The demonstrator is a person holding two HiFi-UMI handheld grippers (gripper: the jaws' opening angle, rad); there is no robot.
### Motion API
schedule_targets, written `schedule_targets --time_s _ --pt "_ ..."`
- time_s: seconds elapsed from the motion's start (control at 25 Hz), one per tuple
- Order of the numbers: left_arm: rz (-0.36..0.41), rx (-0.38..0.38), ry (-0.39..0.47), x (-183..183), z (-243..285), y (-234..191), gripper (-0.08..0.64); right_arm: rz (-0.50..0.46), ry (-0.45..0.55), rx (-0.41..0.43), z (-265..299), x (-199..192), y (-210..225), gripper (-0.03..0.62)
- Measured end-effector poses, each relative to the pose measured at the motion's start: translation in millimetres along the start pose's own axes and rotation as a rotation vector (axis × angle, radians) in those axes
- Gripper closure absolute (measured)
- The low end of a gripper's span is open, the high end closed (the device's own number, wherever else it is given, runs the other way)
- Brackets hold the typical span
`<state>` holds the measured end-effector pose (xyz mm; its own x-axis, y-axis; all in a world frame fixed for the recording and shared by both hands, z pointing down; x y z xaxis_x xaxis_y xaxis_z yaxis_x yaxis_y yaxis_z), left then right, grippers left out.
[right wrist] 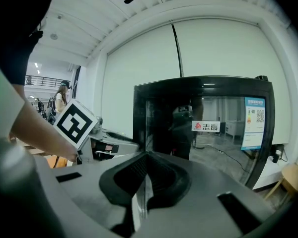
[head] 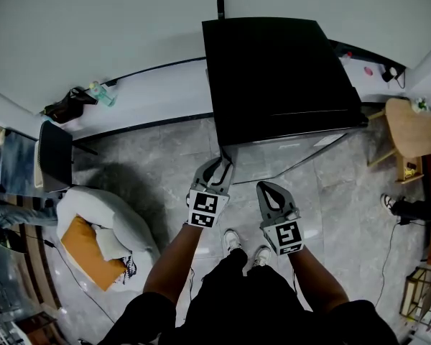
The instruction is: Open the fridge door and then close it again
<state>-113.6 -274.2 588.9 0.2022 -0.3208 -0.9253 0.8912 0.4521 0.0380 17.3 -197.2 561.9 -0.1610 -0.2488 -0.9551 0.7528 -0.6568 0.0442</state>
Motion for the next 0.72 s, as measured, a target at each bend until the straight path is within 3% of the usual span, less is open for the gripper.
schedule_targets --time_s 0.4,0.72 --pt "0.033 0.012 0.020 -7.9 -23.6 18.1 0.453 -0.013 0.022 0.021 -10.2 4.5 0.5 0.583" --pt "-0.001 0.080 0.009 -17.5 -48.6 38.9 0.454 -0.018 0.036 0.039 -40.7 2.6 1.1 0.583"
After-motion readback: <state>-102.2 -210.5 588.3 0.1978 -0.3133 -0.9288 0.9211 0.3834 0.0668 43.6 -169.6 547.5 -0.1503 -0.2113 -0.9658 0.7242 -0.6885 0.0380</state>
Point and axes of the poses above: the fingertips, and each gripper's own axes: z forward along the fingers, y to its right, x out of its top, the point moved 5 cm from there along -z, backward along the fingers, and after that the axes turned 11 degrees about x, right-handed, at the moved point
